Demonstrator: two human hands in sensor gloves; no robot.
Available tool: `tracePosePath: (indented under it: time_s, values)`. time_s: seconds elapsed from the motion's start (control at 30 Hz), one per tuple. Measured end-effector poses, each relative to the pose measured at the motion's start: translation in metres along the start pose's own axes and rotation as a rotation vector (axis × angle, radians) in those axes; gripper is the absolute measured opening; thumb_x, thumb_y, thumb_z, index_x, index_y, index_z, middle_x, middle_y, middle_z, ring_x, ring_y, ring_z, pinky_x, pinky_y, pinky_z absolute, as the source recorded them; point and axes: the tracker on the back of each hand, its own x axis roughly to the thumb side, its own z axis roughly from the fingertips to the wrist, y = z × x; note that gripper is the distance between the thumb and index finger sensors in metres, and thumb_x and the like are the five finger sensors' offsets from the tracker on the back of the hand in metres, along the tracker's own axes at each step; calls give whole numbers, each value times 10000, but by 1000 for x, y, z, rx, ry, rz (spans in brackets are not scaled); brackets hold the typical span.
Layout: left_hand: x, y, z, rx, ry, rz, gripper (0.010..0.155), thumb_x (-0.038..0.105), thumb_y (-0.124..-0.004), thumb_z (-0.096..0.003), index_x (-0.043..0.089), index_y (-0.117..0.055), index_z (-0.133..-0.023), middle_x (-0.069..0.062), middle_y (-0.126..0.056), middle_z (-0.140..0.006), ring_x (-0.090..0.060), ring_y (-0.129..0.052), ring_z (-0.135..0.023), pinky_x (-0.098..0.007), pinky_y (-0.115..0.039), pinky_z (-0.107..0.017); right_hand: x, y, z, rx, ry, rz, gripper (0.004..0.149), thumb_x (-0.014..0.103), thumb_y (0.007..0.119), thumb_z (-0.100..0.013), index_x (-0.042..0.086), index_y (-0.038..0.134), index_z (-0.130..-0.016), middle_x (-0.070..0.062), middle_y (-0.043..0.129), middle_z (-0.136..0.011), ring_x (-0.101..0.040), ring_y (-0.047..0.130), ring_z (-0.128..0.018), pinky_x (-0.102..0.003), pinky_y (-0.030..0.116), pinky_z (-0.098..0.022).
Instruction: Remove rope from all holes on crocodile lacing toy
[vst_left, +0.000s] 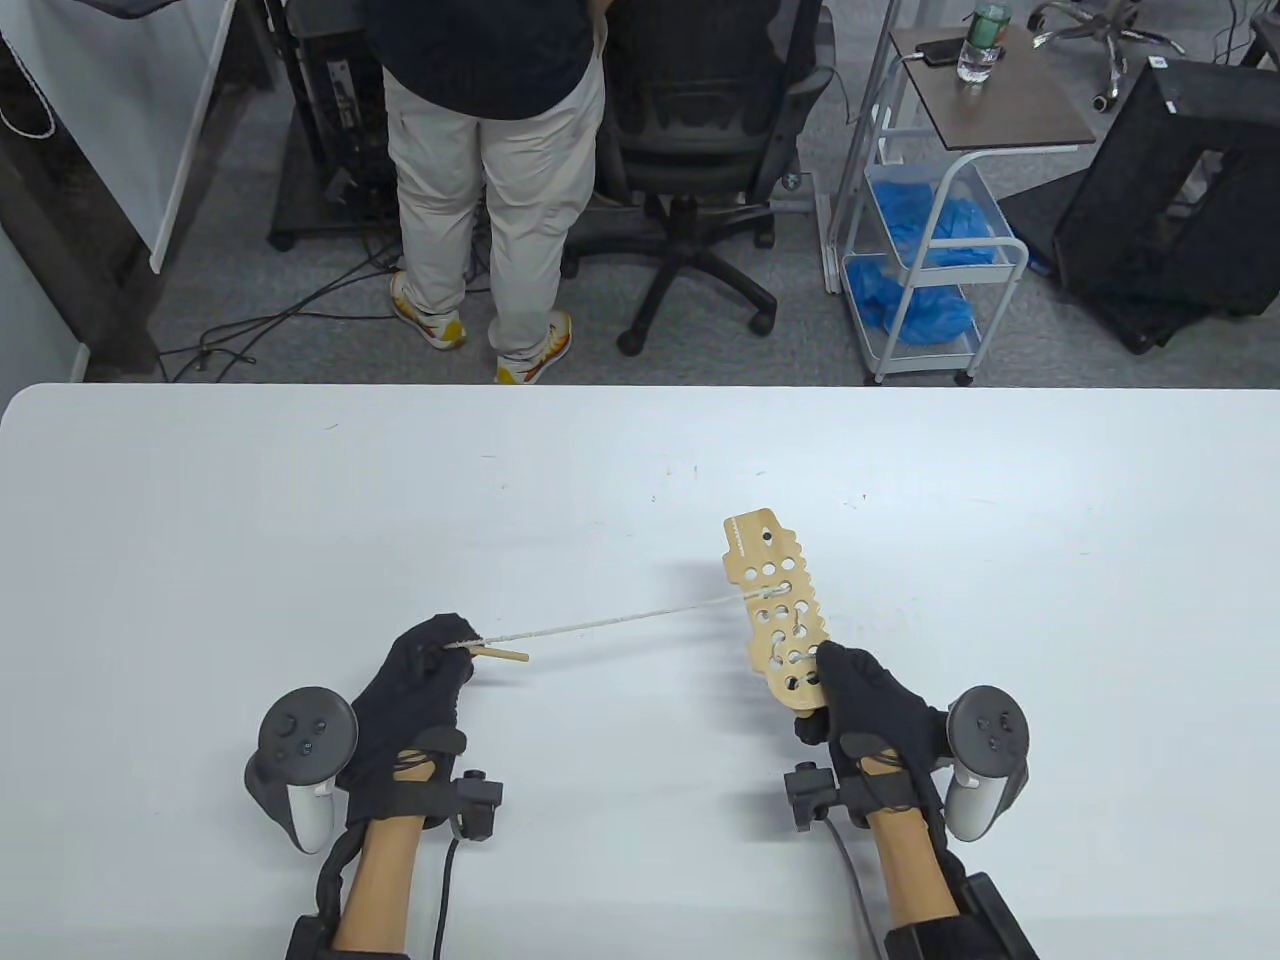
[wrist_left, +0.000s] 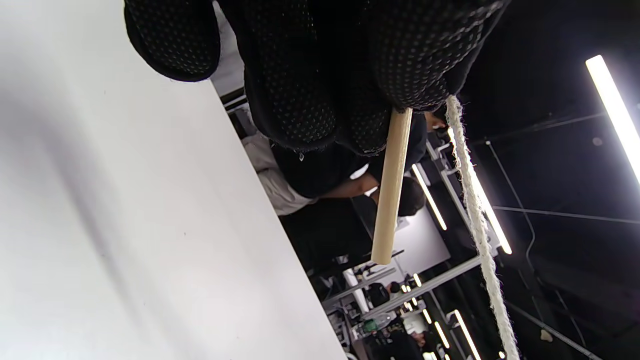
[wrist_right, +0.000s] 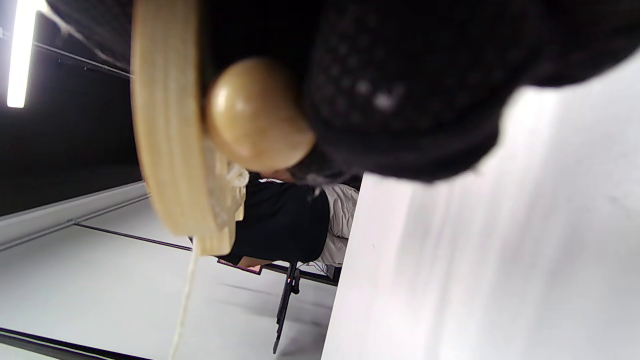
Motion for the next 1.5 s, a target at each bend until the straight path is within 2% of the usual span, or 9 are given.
tracePosePath:
  time_s: [0.33, 0.57, 0.77, 1.1, 1.27, 1.5]
  values:
    - [-6, 7, 1, 35, 28, 37, 412, 416, -841, -481, 423, -831, -892, 69, -1004, -760, -134, -986, -635, -544, -753, -649, -1, -8, 4, -55, 11, -46, 477, 422, 774, -447, -8, 871, -629, -237, 989, -505, -285, 1007, -186, -525, 842, -220]
    - [-15, 13, 0, 58, 78, 73, 412, 419, -827, -492, 417, -826, -904, 74, -998, -763, -131, -981, -639, -541, -750, -653, -9, -15, 5, -134, 90, -114, 481, 417, 743, -455, -10, 850, -648, -243, 974, -529, -287, 1007, -209, -525, 839, -231]
    - [-25, 17, 1, 79, 140, 158, 415, 411, -796, -511, 407, -812, -926, 72, -990, -780, -130, -975, -653, -538, -746, -658, -17, -22, 8, -194, 159, -247, 482, 414, 725, -462, -12, 836, -659, -246, 964, -544, -287, 1007, -224, -525, 838, -236]
    - [-24, 15, 1, 79, 141, 157, 426, 377, -788, -516, 382, -799, -941, 62, -979, -797, -140, -967, -668, -544, -737, -662, -19, -22, 8, -186, 161, -273, 480, 413, 719, -468, -9, 827, -669, -246, 956, -560, -288, 1005, -244, -525, 837, -247]
    - [-18, 8, 3, 85, 111, 100, 424, 368, -802, -497, 370, -828, -920, 47, -998, -771, -155, -977, -643, -554, -740, -647, -20, -10, 10, -138, 158, -241, 483, 409, 725, -465, -19, 833, -660, -253, 961, -544, -292, 1006, -226, -529, 835, -235]
    - [-4, -3, 5, 44, 29, 33, 421, 366, -811, -490, 371, -840, -910, 42, -1006, -758, -158, -982, -632, -557, -743, -642, -8, 14, 15, -22, 79, -112, 484, 409, 737, -458, -23, 847, -645, -257, 970, -523, -292, 1008, -207, -528, 838, -219]
